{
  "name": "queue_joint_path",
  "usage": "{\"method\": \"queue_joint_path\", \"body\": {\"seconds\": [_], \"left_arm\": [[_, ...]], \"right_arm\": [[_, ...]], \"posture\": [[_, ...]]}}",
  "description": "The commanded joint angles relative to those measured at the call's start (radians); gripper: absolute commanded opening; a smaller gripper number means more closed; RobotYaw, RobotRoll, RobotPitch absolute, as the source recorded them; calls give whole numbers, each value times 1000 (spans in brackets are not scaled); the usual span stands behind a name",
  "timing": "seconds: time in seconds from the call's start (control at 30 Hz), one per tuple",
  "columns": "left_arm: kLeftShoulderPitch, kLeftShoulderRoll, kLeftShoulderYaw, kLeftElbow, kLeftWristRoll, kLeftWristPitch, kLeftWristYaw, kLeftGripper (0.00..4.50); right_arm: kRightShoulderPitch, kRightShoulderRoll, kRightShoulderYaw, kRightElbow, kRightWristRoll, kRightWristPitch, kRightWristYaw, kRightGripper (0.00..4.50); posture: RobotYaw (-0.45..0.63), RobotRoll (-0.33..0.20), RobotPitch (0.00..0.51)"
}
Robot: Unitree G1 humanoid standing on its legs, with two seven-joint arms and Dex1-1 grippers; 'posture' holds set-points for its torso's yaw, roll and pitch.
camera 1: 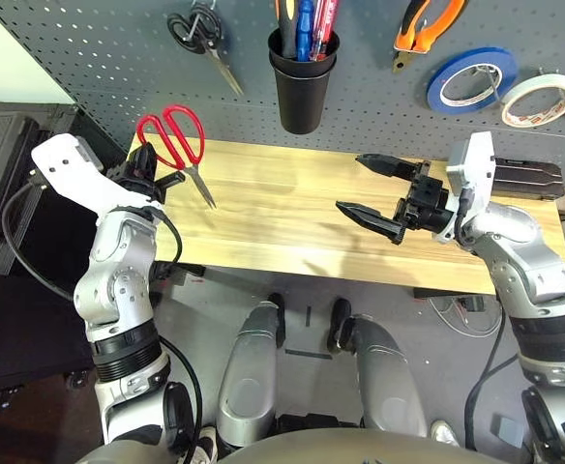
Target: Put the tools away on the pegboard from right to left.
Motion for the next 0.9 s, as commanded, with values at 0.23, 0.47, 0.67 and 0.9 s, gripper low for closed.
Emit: {"method": "queue_joint_path", "body": {"seconds": [0.23, 0.47, 0.67, 0.9], "left_arm": [[-123, 70, 46, -26, -64, 47, 30, 72], [-155, 89, 34, -19, -96, 55, 4, 72], [-181, 95, 41, -18, -141, 64, -6, 72], [-217, 102, 27, 14, -155, 56, -18, 72]], "right_arm": [[-50, 11, -19, -35, 37, -2, -25, 4500], [-58, 19, -17, -5, 12, -35, -40, 4500], [-66, 29, -13, 21, -14, -68, -57, 4500], [-82, 36, -12, 41, -25, -84, -64, 4500]], "posture": [[169, 0, 269], [166, 0, 266], [157, 0, 261], [154, 0, 259]]}}
